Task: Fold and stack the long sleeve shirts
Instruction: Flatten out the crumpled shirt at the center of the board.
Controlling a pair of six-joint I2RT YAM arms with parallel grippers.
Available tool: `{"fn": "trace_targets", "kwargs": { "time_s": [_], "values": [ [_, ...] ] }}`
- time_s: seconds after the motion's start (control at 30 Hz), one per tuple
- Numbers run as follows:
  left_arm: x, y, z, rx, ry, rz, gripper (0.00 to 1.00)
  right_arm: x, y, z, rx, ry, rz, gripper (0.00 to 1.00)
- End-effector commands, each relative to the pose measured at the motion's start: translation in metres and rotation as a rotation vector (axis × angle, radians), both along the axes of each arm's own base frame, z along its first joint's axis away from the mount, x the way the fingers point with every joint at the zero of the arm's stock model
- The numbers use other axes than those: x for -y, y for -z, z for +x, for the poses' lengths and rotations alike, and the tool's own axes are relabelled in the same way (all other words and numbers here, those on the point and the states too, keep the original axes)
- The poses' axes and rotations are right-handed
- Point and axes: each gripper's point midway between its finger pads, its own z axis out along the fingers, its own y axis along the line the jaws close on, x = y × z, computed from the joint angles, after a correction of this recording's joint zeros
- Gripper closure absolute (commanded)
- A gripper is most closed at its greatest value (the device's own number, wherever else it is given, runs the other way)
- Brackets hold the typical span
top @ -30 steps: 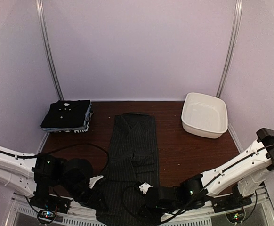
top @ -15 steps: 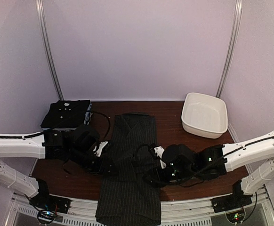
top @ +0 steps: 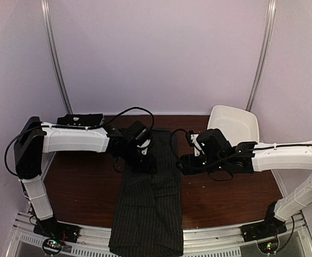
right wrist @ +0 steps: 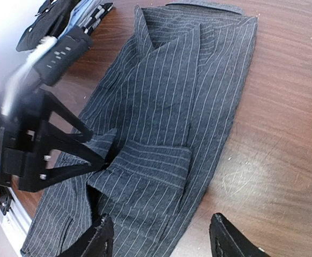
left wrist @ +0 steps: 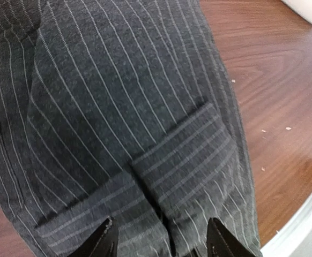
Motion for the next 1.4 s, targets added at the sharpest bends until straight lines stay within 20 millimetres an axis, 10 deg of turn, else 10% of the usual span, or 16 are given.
{"fn": "trace_targets", "kwargs": {
  "time_s": [0.0,0.63,0.8,1.03,1.37],
  "values": [
    [-0.005,0.008,0.024,0.063,-0.007,0.126,0.43,-0.004,-0.003,0.009,0.032,-0.06,-0.017,0.36],
    [-0.003,0.036,0.011,-0.017,0.012,0.124,0.58,-0.023,0.022,0.025,-0.01,-0.104,-0.013,0.35],
    [-0.01,0.038,0.009,-0.012,-0.011,0.132,0.75,-0.028,0.029,0.026,-0.022,-0.112,-0.01,0.34],
    [-0.03,0.008,0.025,0.103,-0.114,0.166,0.96,-0.033,0.042,0.02,-0.06,-0.146,-0.009,0.31],
    [-0.095,-0.046,0.036,0.228,-0.3,0.212,0.99,-0.054,0.043,0.017,-0.044,-0.234,-0.002,0.25]
  ]
}}
